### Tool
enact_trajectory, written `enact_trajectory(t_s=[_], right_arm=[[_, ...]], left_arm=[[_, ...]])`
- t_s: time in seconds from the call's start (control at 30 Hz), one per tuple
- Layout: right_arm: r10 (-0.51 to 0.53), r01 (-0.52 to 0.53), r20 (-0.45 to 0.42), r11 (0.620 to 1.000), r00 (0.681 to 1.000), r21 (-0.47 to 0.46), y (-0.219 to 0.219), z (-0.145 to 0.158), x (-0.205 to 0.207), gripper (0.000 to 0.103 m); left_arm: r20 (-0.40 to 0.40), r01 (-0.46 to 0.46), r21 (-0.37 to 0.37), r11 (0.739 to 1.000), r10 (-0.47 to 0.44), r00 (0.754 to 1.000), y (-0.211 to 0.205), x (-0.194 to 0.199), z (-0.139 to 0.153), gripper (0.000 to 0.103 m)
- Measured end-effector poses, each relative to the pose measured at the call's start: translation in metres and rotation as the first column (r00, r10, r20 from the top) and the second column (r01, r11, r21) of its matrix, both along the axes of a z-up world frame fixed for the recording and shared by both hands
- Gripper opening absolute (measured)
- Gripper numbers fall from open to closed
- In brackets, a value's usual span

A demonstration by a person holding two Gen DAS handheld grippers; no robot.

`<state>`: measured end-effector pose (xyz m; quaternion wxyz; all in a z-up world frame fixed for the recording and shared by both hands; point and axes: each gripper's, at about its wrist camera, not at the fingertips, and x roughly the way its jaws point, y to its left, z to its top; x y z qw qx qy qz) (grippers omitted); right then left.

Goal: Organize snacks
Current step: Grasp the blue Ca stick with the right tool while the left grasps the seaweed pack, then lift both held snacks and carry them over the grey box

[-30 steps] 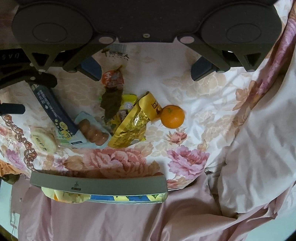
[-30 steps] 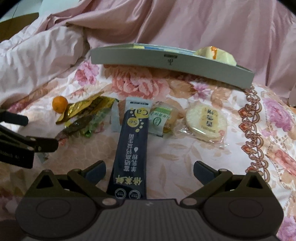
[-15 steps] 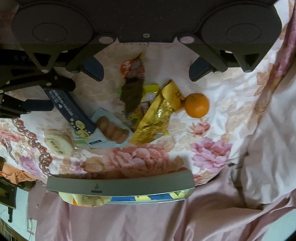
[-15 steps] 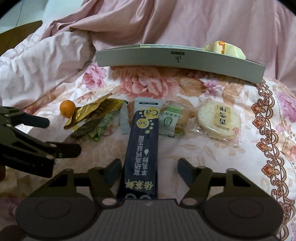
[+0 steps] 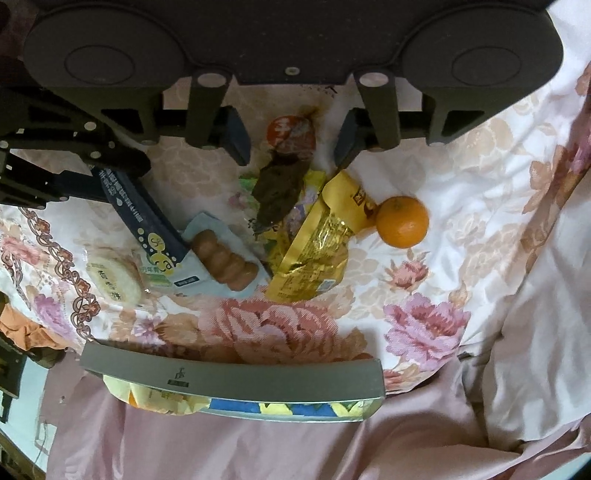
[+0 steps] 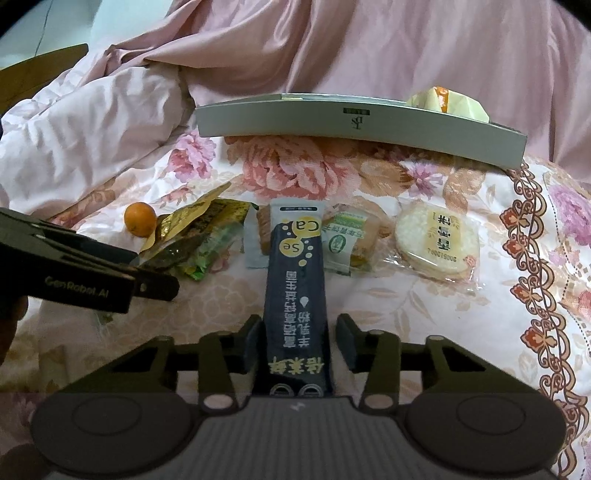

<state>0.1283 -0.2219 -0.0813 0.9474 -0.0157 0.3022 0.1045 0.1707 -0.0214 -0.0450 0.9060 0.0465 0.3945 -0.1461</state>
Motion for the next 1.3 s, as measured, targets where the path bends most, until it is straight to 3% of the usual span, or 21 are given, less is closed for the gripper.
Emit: enact_trajectory(t_s=[0.33, 0.5, 0.57, 0.7, 0.97, 1.3], right_arm=[[0.017, -0.017, -0.020, 1.000, 1.000, -0.003, 0.000, 0.006, -0.005, 0.042], [0.038, -0.038, 0.005, 0.999, 0.999, -0.024, 0.001, 0.004, 0.000, 0.046], [0.040, -0.040, 0.002, 0.999, 0.999, -0.011, 0.001, 0.002, 0.003, 0.050], [0.039, -0.039, 0.001, 0.999, 0.999, -0.002, 0.000, 0.001, 0.005, 0.050], [0.038, -0.037, 0.013, 0.999, 0.999, -0.018, 0.000, 0.001, 0.003, 0.037], [0.063, -0.037, 0.120, 0.977, 0.991, -0.209, 0.018, 0.005, -0.011, 0.031]], left_arm=[[-0.061, -0.047, -0.002, 0.999, 0.047, 0.997, -0.003, -0.009, 0.005, 0.052], [-0.044, -0.014, 0.005, 1.000, 0.014, 0.999, -0.006, -0.009, 0.002, 0.063], [-0.035, -0.002, 0.022, 1.000, 0.003, 0.999, -0.008, -0.008, 0.000, 0.063], [-0.015, -0.003, 0.052, 0.999, 0.004, 1.000, -0.010, -0.008, 0.000, 0.052], [-0.020, -0.026, 0.004, 1.000, 0.026, 0.999, -0.006, -0.009, 0.002, 0.051], [0.025, -0.027, 0.029, 0.999, 0.026, 0.999, -0.016, -0.018, 0.009, 0.051]])
